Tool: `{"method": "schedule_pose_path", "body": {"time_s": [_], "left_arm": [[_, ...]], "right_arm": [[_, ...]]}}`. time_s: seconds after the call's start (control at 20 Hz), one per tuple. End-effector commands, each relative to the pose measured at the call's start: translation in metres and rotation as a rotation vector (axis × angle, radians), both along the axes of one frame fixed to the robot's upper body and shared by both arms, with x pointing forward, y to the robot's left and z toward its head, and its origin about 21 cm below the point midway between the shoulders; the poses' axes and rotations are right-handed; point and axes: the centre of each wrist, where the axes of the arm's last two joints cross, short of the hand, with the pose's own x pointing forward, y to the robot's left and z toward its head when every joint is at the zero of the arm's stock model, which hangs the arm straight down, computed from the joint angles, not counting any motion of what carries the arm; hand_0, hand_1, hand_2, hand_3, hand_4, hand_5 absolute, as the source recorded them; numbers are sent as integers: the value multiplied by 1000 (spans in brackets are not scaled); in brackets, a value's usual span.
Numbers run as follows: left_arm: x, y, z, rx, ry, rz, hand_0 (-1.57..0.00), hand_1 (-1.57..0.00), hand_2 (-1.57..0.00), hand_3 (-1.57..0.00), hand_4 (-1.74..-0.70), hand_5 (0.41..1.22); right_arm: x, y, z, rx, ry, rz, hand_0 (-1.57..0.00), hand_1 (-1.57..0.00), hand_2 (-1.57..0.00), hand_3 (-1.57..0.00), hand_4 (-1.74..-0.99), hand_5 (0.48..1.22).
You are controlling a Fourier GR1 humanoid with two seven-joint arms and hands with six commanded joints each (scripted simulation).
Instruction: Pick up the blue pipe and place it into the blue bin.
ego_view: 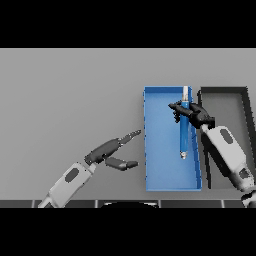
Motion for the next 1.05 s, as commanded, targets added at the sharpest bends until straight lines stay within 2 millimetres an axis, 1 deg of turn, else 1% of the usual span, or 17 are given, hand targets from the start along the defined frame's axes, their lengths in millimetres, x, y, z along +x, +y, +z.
{"method": "schedule_pose_path", "body": {"time_s": [0.0,0.1,0.15,0.2,0.25,0.3,0.35,0.45,0.5,0.6,0.65,0.7,0.75,0.8,0.9,1.0], "left_arm": [[0,1,1,-2,-3,4,1,1,1,1,-828,476],[2,3,3,1,-9,11,1,1,1,1,-827,477],[2,6,3,-4,-6,10,1,1,1,1,-829,477],[3,4,2,3,-6,12,1,1,1,1,-829,477],[2,2,2,1,-8,7,1,1,1,1,-830,475],[3,5,4,-9,-13,4,1,1,1,1,-831,473],[4,4,5,-12,-13,5,1,1,1,1,-831,472],[1,2,1,-5,1,6,1,1,1,1,-832,471],[5,2,5,1,-1,11,1,1,1,1,-830,471],[1,4,0,-3,-1,7,1,1,1,1,-829,471],[4,5,5,-4,-10,17,1,1,1,1,-828,472],[2,6,4,-3,-8,17,1,1,1,1,-828,471],[0,6,4,-3,-16,13,1,1,1,1,-826,470],[-1,1,4,2,-15,12,1,1,1,1,-826,471],[-1,-6,5,6,-15,9,1,1,1,1,-826,472],[-3,-2,8,-1,-24,13,1,1,1,1,-826,474]], "right_arm": [[-2,3,-3,-1,22,5,-599,-566,-545,-330,-1302,1182],[-7,7,9,-57,-7,113,-383,-362,-349,-211,-1234,1091],[-8,3,13,-123,-24,167,-306,-289,-279,-169,-1215,1044],[-9,5,15,-167,-37,199,-246,-231,-223,-135,-1204,1002],[-10,8,13,-180,-34,213,-196,-185,-178,-107,-1199,967],[-14,9,10,-199,-31,235,-157,-148,-142,-86,-1196,933],[-13,10,10,-211,-32,243,-154,-118,-114,-68,-1192,907],[-13,10,11,-219,-43,236,-98,-75,-72,-43,-1188,861],[-13,13,11,-220,-40,232,-79,-60,-58,-35,-1196,838],[-13,12,12,-228,-40,220,-50,-38,-37,-22,-1182,807],[-13,11,10,-235,-48,221,-40,-30,-29,-17,-1182,795],[-12,12,11,-236,-52,224,-32,-24,-23,-14,-1182,789],[-13,9,8,-222,-56,220,-25,-19,-18,-11,-1176,783],[-13,11,7,-235,-58,229,-20,-15,-14,-8,-1186,774],[-13,13,9,-241,-56,238,-20,-15,-14,-8,-1186,766],[-13,15,11,-234,-60,240,-20,-15,-14,-8,-1186,769]]}}
